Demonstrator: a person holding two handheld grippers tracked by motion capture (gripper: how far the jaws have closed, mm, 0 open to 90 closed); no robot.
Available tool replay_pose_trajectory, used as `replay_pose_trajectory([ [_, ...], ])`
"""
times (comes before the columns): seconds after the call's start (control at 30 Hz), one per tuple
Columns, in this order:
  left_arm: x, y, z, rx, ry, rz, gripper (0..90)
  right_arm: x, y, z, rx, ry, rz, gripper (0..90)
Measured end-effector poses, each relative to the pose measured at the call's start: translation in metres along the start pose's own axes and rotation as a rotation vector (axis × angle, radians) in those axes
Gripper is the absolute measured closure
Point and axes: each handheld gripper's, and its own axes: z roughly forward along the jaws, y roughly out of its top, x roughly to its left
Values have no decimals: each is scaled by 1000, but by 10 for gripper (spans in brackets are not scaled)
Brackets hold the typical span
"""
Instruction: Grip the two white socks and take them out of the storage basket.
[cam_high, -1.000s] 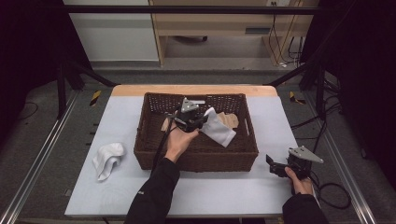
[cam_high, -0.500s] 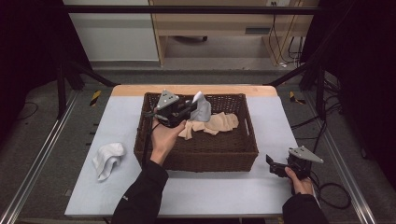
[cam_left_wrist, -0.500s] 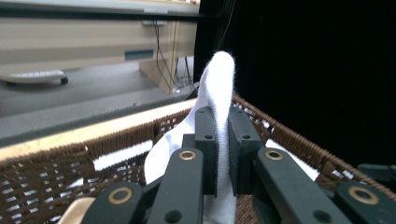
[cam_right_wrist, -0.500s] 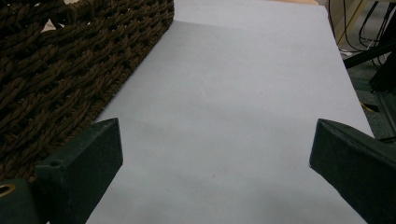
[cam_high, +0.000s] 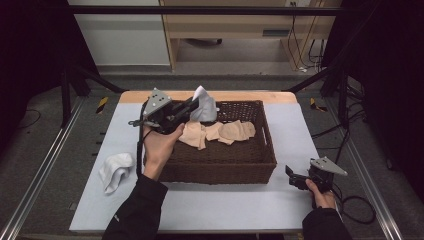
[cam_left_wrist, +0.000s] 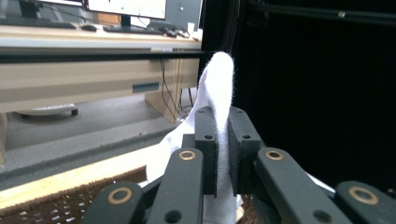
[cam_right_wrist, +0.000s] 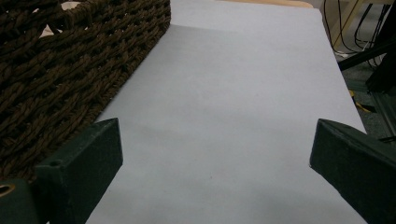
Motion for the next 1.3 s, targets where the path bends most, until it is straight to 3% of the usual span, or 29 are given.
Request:
replay_pose_trajectory([
  [0.33, 11, 17, -29, -47, 22, -4, 835, 0, 0, 0, -2, -1, -2, 28],
  [0.5, 22, 20, -51, -60, 49, 5, 835, 0, 0, 0, 0, 0, -2, 28],
  [0.63, 36, 20, -80, -76, 79, 12, 835, 1, 0, 0, -1, -2, -2, 28],
  [0.67, 36, 20, -80, -76, 79, 12, 834, 1, 0, 0, -1, -3, -2, 28],
  [0.77, 48, 18, -105, -83, 115, 14, 834, 1, 0, 0, -1, -3, -3, 28],
  [0.87, 52, 17, -114, -86, 123, 11, 833, 1, 0, 0, 1, -2, -3, 28],
  [0.9, 57, 13, -124, -91, 132, 4, 833, 1, 0, 0, 0, -3, -3, 28],
  [1.13, 76, -3, -149, -80, 181, -29, 833, 1, 0, 0, 0, -3, -2, 28],
  [1.3, 94, -15, -176, -95, 217, -72, 833, 1, 0, 0, 0, -5, -3, 28],
])
